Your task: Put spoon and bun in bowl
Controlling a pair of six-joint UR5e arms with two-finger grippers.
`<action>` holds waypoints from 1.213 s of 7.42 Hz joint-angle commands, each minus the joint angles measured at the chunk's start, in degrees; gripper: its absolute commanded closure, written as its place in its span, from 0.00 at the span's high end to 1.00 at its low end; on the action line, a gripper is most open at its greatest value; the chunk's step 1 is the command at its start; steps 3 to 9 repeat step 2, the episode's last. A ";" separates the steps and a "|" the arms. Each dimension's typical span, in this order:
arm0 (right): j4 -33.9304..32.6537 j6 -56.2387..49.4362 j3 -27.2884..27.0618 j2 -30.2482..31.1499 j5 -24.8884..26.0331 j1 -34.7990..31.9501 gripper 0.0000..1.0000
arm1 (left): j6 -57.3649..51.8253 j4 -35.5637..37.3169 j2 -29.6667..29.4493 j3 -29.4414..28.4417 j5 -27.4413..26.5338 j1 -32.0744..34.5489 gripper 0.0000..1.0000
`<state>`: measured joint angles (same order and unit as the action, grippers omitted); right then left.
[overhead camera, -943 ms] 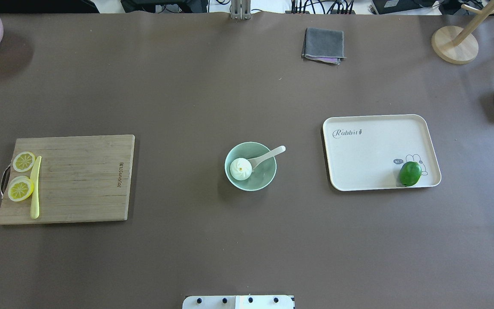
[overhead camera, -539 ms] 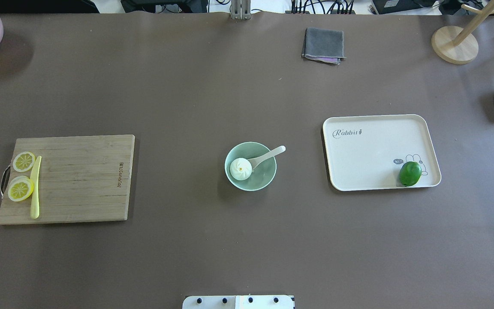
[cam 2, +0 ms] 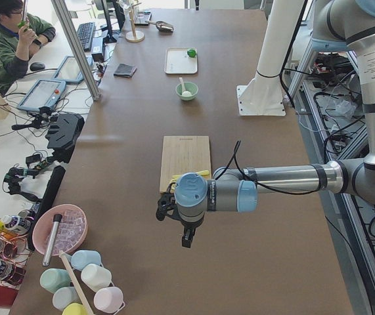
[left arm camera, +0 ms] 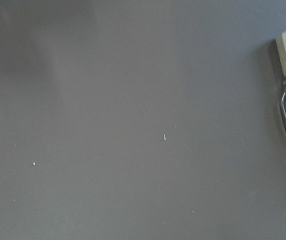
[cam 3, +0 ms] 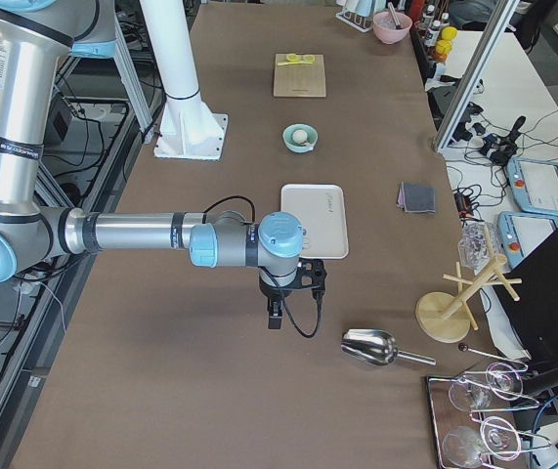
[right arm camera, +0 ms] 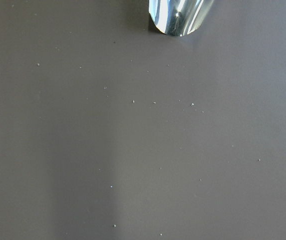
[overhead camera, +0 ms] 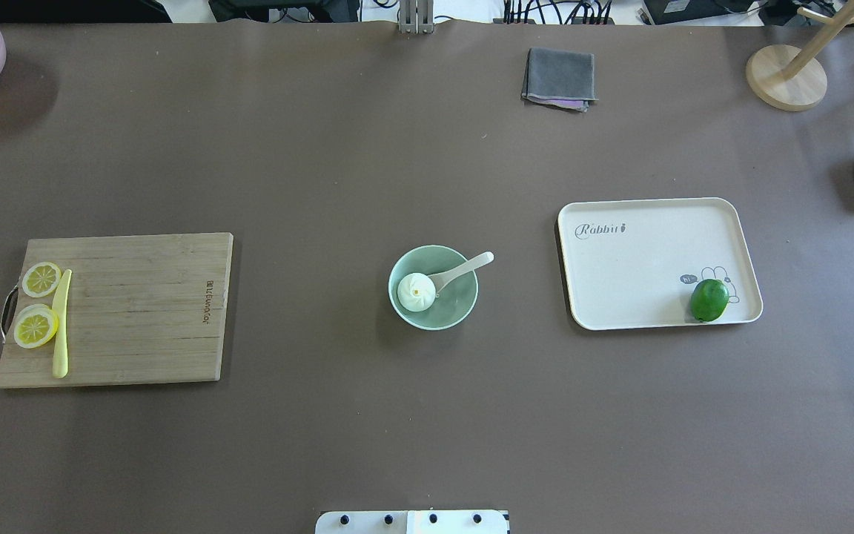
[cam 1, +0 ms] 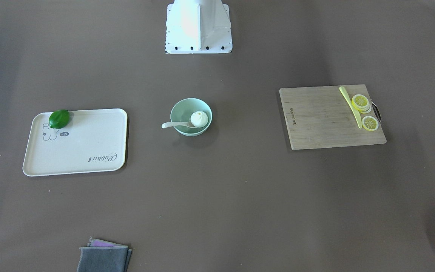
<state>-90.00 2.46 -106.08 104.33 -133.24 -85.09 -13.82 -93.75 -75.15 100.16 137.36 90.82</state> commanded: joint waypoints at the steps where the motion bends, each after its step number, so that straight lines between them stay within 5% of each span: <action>1: 0.00 0.00 0.00 0.00 0.00 0.02 1.00 | 0.02 0.06 0.00 0.04 -0.08 -0.03 0.98; 9: 0.00 0.00 0.00 -0.09 0.00 0.02 1.00 | 0.02 0.06 -0.09 0.04 -0.08 0.06 0.98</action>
